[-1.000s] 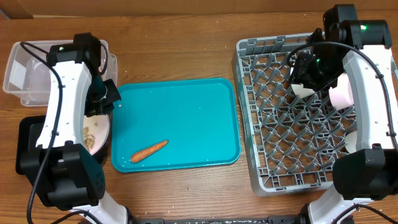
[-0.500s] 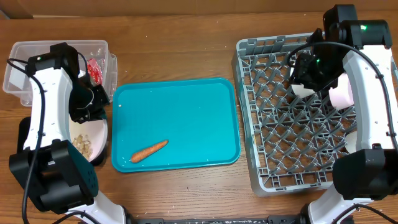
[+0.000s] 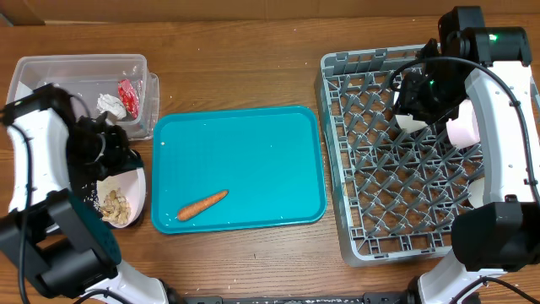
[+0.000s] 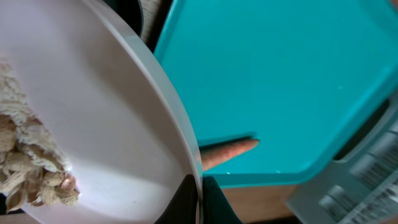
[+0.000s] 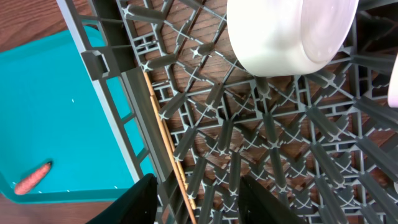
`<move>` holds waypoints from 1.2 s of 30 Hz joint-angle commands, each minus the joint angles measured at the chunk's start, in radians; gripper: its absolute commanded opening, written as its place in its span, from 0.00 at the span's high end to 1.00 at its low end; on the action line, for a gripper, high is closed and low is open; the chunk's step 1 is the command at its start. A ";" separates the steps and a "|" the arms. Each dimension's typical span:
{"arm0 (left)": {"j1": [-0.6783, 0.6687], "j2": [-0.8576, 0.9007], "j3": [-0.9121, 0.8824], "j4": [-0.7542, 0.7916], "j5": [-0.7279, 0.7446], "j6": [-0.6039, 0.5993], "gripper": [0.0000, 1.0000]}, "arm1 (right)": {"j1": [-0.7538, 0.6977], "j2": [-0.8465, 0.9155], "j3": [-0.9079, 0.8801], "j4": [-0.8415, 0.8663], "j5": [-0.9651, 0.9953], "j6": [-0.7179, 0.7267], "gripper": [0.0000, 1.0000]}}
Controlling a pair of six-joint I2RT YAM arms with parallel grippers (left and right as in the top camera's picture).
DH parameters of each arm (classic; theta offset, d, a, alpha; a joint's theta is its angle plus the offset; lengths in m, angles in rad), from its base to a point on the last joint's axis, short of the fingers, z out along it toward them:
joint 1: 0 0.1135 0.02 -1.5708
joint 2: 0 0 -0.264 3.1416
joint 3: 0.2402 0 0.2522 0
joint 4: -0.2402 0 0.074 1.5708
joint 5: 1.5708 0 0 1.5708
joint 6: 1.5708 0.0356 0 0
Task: Sort waste into correct bins and load items into the dishwasher
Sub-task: 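Tilt the plate with left gripper to dump rice and shells onto black tray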
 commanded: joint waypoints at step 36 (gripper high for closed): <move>0.226 -0.078 -0.006 -0.157 0.312 0.296 0.96 | 0.003 -0.025 0.018 -0.005 0.022 -0.008 0.55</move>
